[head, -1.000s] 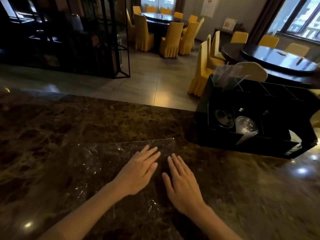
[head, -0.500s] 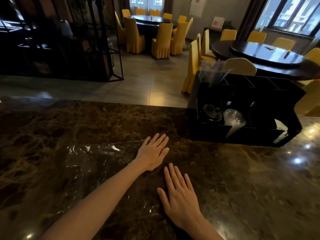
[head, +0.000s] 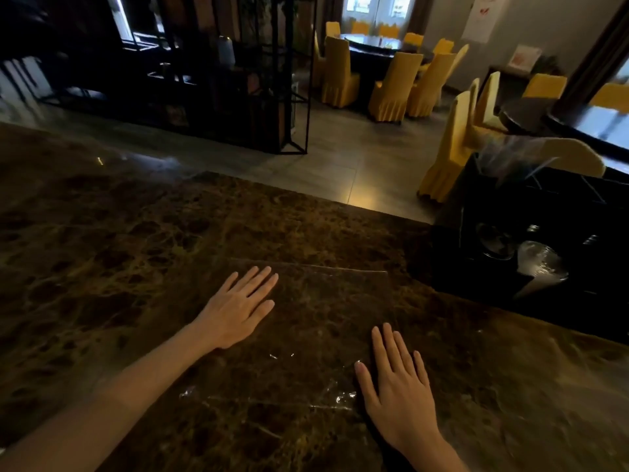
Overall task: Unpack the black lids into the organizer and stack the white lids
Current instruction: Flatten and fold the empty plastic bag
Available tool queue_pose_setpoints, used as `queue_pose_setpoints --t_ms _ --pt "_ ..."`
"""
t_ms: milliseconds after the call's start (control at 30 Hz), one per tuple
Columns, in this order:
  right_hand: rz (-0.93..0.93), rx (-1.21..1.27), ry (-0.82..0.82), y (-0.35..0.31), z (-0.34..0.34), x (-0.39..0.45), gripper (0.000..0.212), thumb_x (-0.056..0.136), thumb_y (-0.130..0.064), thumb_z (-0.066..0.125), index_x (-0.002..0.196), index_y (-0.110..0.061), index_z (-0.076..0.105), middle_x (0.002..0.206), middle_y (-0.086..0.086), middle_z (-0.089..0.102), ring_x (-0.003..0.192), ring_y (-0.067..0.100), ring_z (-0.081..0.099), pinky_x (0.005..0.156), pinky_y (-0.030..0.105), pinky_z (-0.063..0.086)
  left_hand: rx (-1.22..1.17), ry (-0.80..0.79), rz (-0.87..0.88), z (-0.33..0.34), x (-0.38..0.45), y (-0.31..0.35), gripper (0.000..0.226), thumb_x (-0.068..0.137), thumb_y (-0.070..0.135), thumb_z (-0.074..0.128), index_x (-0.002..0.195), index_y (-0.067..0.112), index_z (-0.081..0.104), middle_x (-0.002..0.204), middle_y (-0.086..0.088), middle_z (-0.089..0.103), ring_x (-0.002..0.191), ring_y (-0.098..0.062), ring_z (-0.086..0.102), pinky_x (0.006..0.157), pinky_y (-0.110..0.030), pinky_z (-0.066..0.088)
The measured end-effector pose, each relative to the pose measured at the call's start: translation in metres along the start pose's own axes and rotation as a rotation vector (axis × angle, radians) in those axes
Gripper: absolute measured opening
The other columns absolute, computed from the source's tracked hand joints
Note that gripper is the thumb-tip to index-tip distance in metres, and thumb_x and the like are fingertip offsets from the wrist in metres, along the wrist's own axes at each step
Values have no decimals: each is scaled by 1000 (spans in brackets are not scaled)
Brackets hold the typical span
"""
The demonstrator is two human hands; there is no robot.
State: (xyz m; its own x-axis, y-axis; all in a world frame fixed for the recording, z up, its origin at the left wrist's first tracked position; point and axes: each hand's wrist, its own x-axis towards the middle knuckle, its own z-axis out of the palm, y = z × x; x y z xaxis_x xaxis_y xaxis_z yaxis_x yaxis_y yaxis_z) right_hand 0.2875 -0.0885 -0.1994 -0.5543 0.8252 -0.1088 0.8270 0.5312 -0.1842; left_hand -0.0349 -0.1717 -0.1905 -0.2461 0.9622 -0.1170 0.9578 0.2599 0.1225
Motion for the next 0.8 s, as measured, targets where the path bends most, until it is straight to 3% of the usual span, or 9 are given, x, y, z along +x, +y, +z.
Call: queue_pose_setpoints --t_ms 100,200,267,333,400,467,600,700,800 --pt "-3 -49 -17 0 -8 -4 74 93 -71 -8 158 -37 -15 169 -13 -16 155 8 -15 126 39 -11 77 31 -29 2 -5 -14 63 102 56 9 158 30 -3 168 6 -3 155 -16 -4 126 -43 2" --pt "-38 -197 -12 -6 -20 -21 70 100 -67 3 162 -37 16 171 -9 17 156 14 19 126 41 2 143 48 -27 2 2 -5 61 104 53 14 159 29 4 169 3 2 155 -18 0 125 -45 5" --pt "-64 -200 -3 -14 -31 -36 70 97 -65 17 145 -33 57 147 -1 58 132 24 57 116 47 36 178 42 -25 1 12 9 57 106 46 17 159 28 8 169 3 6 155 -19 0 124 -48 5" --pt "-176 -236 61 -20 -33 -46 64 91 -63 31 111 -27 80 106 3 76 92 28 74 83 49 59 185 29 -39 -6 25 24 55 106 41 21 159 27 12 169 2 10 155 -22 0 123 -50 2" --pt "-261 -289 121 -28 -33 -56 60 90 -65 37 92 -29 84 83 -1 74 71 23 74 64 43 62 172 2 -48 -15 36 41 55 106 37 23 159 26 15 168 0 13 155 -25 -1 123 -52 2" --pt "-329 -296 76 -41 -35 -60 49 79 -69 51 88 -32 83 79 -4 72 68 19 73 61 38 62 162 -26 -33 -22 45 58 54 106 36 26 158 26 18 169 -3 12 155 -27 -2 124 -53 2" --pt "-398 -159 -187 -59 -31 -51 59 95 -71 31 135 -36 57 131 -6 57 124 19 55 104 36 42 26 5 -34 -33 36 77 55 106 36 31 158 26 19 169 -3 7 155 -26 -3 124 -51 2" --pt "-378 98 -183 -48 -40 -29 49 96 -69 35 126 -41 61 119 -21 57 116 3 52 103 25 42 -198 196 -188 -33 3 74 59 104 39 39 158 24 20 168 -3 13 155 -25 6 125 -46 14" --pt "-270 266 -59 -35 -55 9 35 99 -53 52 130 -38 60 122 -20 56 115 -1 53 102 21 46 -438 364 -526 -27 -46 58 67 98 45 52 154 22 26 161 -8 27 148 -28 25 115 -43 34"
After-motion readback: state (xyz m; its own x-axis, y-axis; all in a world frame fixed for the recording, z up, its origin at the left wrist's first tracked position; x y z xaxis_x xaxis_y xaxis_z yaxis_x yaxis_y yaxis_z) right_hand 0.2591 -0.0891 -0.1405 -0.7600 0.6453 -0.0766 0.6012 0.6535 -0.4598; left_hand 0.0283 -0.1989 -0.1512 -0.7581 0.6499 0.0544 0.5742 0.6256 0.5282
